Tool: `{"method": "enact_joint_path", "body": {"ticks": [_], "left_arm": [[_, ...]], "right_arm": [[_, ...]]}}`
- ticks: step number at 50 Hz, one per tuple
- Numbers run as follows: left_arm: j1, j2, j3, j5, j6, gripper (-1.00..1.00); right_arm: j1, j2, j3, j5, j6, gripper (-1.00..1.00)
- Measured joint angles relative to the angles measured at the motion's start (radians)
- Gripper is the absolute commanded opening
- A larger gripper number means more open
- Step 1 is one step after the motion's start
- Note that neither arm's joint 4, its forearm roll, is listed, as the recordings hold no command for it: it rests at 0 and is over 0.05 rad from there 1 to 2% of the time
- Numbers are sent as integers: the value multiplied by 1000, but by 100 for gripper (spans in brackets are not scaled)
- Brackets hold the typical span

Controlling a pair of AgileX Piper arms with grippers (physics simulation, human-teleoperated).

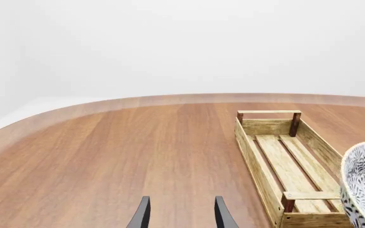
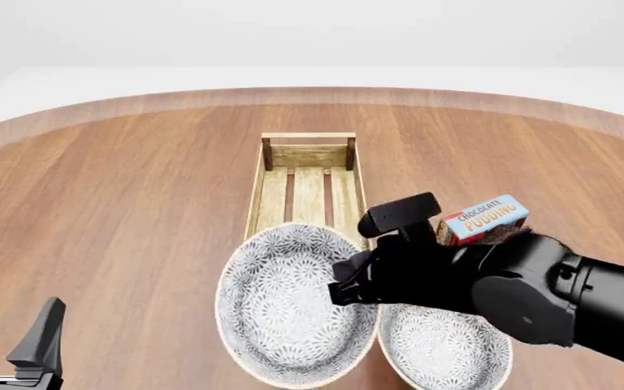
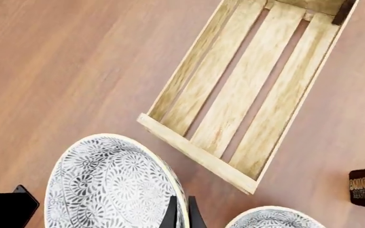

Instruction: Stack the left bowl on the right bowl and place them in the tray.

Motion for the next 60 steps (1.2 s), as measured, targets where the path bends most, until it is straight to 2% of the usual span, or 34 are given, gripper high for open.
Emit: {"method": "enact_joint_path", "body": {"ticks": [18,29,46,60], "left_arm": [[0,0,0,0,0,100],[0,0,0,0,0,100],[0,0,0,0,0,100],[0,0,0,0,0,100]], "right_arm": [[-214,-341,101,137,-16,-100],[-322,-483,167,185,-5,-100],[-457,-605,264,210,13,-100],[-522,-628,314,196,17,-100]]}}
